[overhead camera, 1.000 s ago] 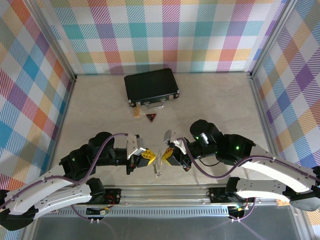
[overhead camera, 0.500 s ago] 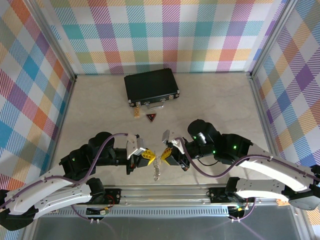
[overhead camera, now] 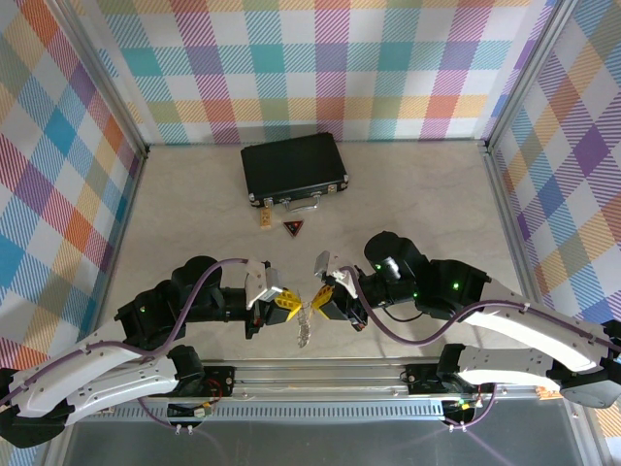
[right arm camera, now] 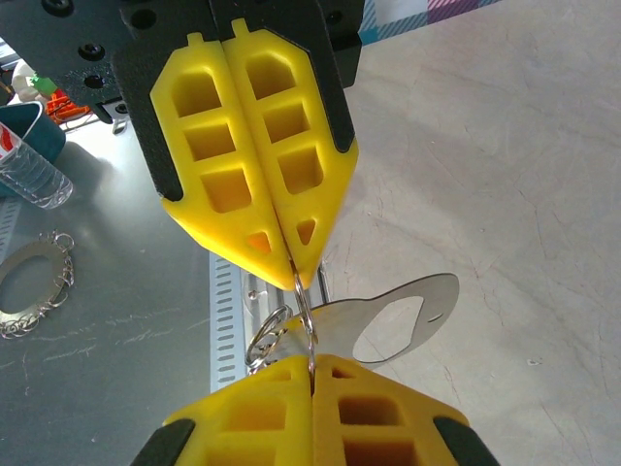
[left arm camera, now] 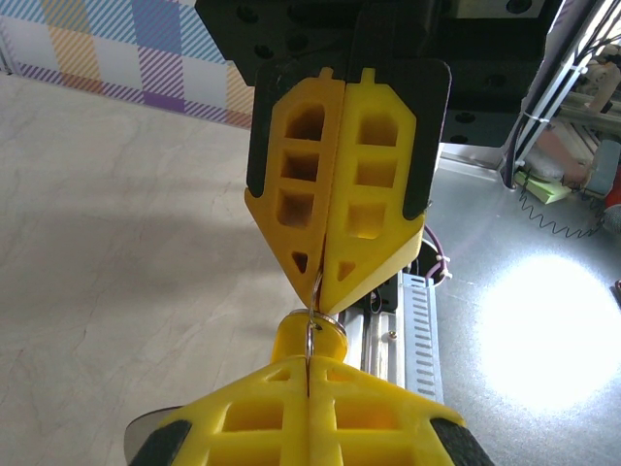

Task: Put the keys on the keyring

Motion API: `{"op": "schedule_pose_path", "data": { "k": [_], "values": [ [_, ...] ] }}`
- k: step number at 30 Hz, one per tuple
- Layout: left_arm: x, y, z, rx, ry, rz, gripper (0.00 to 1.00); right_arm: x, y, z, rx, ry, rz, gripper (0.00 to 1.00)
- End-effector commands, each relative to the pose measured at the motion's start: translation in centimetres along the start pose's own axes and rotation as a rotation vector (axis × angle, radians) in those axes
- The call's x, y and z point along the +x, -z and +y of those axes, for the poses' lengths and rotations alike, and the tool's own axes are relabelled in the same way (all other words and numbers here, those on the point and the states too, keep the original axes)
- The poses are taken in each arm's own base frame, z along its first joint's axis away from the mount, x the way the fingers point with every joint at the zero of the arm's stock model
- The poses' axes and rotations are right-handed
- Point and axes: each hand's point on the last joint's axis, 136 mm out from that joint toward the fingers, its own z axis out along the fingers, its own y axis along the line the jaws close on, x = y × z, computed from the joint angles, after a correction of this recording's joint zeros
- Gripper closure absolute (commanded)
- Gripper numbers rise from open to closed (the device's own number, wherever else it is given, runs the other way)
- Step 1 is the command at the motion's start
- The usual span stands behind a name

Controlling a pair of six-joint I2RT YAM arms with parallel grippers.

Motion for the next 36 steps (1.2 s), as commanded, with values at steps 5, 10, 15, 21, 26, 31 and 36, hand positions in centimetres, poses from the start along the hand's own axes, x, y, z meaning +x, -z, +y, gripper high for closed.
{"op": "schedule_pose_path", "data": {
  "k": [5, 10, 15, 21, 26, 31, 36],
  "values": [
    [-1.71, 0.50, -0.50, 0.010, -0.030, -0.060, 1.00, -1.36, 0.35, 0.78, -0.030, 0.041, -0.045, 1.00],
    [-1.72, 0.50, -0.57, 0.013, -0.031, -0.061, 1.00, -1.54, 0.24, 0.98, -0.043, 0.047, -0.053, 1.00],
    [-1.74, 0.55, -0.52, 0.010, -0.031, -0.062, 1.00, -1.61, 0.10, 0.99, -0.048, 0.043, -0.052, 1.00],
    [-1.72, 0.81, -0.49, 0.002, -0.032, -0.068, 1.00, -1.19, 0.27, 0.64, -0.023, 0.038, -0.036, 1.00],
    [-1.80, 0.85, -0.46, -0.001, -0.034, -0.074, 1.00, -1.04, 0.47, 0.57, -0.016, 0.034, -0.038, 1.00],
    [-1.79, 0.65, -0.45, 0.003, -0.032, -0.072, 1.00, -1.29, 0.61, 0.71, -0.020, 0.039, -0.044, 1.00],
    [-1.85, 0.72, -0.41, 0.000, -0.033, -0.072, 1.00, -1.33, 0.55, 0.68, -0.020, 0.040, -0.046, 1.00]
  ]
}}
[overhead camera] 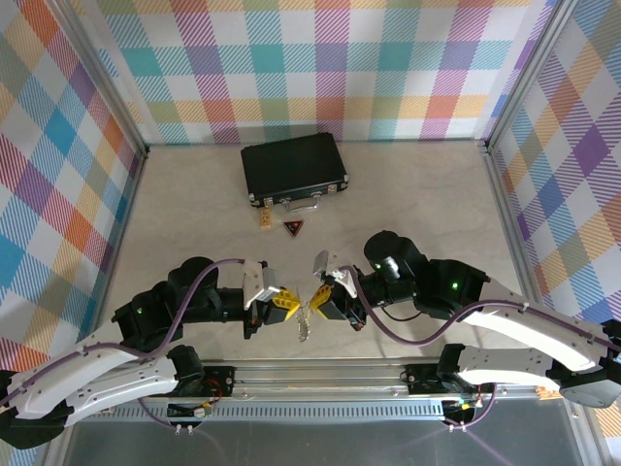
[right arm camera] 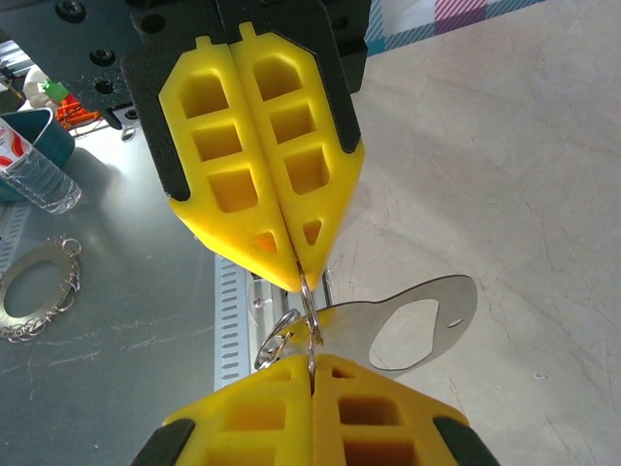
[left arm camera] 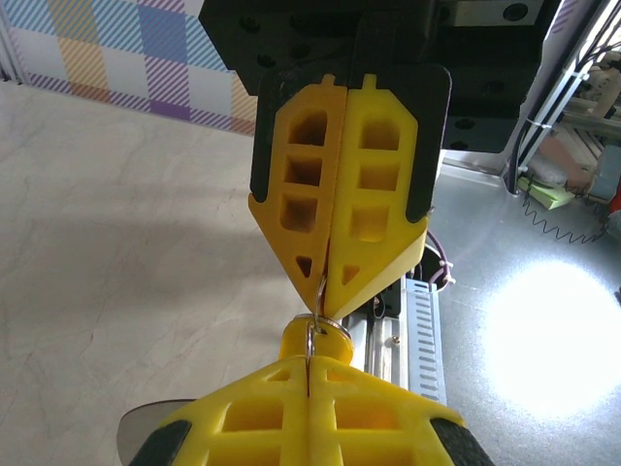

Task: Put the keys on the keyring

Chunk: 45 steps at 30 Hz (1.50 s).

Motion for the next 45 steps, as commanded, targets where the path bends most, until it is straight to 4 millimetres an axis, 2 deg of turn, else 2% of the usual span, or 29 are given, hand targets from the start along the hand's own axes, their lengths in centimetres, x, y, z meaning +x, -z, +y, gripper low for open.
{"op": "schedule_pose_path", "data": {
  "k": [1, 45],
  "values": [
    [-1.5, 0.3, -0.5, 0.012, -0.025, -0.055, 1.00, -1.0, 0.7, 0.4, -0.002, 0.035, -0.031, 1.00],
    [-1.6, 0.1, -0.2, 0.001, -0.018, -0.074, 1.00, -1.7, -0.2, 0.4, -0.022, 0.025, -0.053, 1.00]
  ]
}}
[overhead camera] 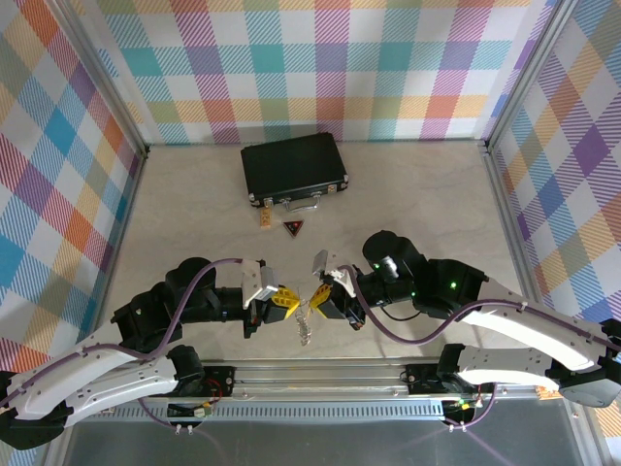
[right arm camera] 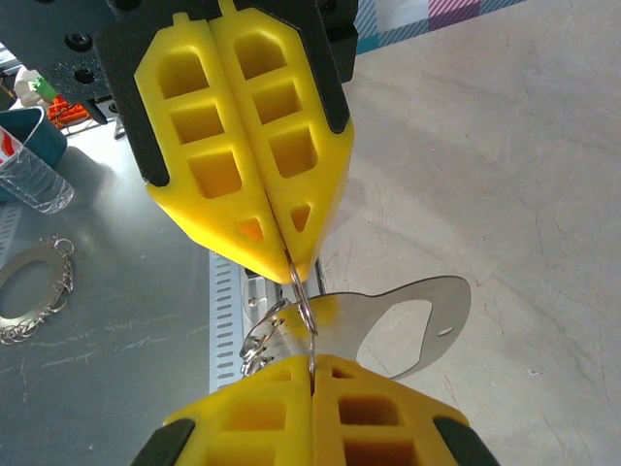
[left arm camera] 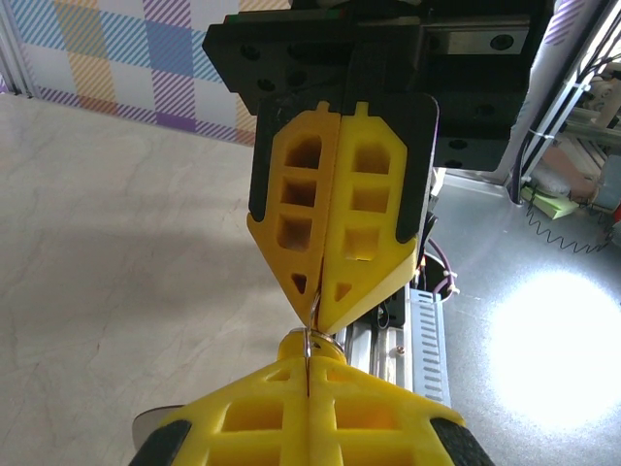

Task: Put the keys on the keyring

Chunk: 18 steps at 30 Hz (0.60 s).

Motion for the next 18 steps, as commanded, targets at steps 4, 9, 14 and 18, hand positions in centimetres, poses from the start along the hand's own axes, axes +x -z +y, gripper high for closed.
{"op": "schedule_pose_path", "data": {
  "k": [4, 9, 14, 18],
  "values": [
    [-1.11, 0.04, -0.27, 0.008, -0.012, -0.048, 1.00, -1.78, -0.02, 0.76, -0.038, 0.025, -0.064, 1.00],
    [-1.05, 0.01, -0.16, 0.003, -0.009, -0.050, 1.00, -2.02, -0.12, 0.97, -0.052, 0.021, -0.078, 1.00],
    [-1.00, -0.04, -0.12, 0.001, -0.006, -0.052, 1.00, -2.08, -0.21, 0.98, -0.056, 0.012, -0.084, 1.00],
    [-1.03, 0.00, -0.05, -0.003, -0.005, -0.055, 1.00, -1.98, -0.41, 0.89, -0.055, 0.005, -0.079, 1.00]
  ]
}}
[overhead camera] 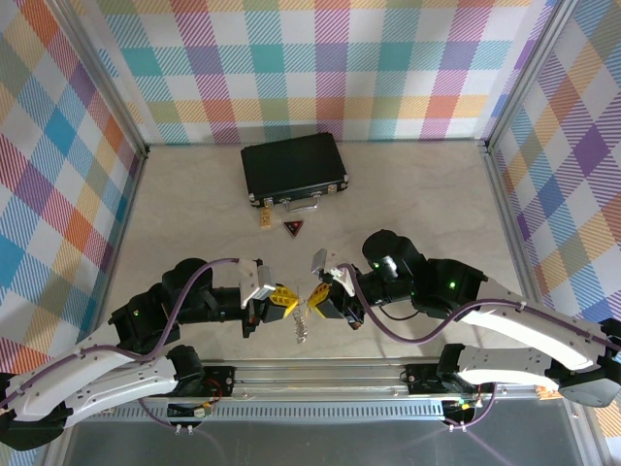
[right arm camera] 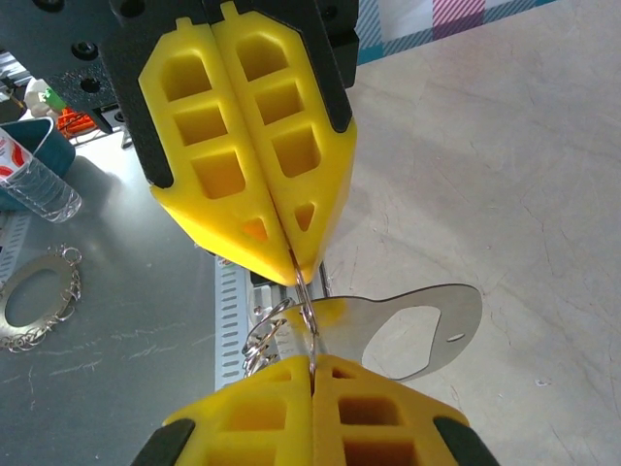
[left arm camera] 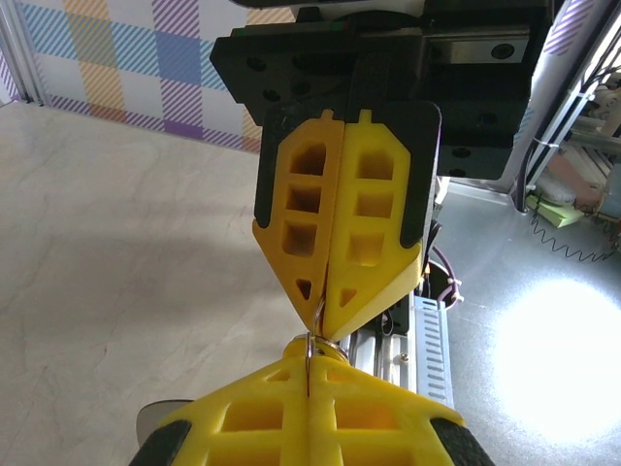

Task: Put the keys on the keyring

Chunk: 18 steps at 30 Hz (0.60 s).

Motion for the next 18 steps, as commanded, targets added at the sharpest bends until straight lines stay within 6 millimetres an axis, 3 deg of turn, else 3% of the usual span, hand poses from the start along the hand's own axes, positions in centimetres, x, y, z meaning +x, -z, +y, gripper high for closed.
{"op": "schedule_pose_path", "data": {
  "k": [1, 18],
  "values": [
    [-0.86, -0.09, -0.27, 0.012, -0.008, -0.047, 1.00, -1.49, -0.34, 0.71, -0.043, 0.014, -0.060, 1.00],
    [-0.75, -0.09, -0.12, 0.002, -0.003, -0.033, 1.00, -1.01, -0.47, 1.30, -0.062, 0.047, -0.029, 1.00]
  ]
}}
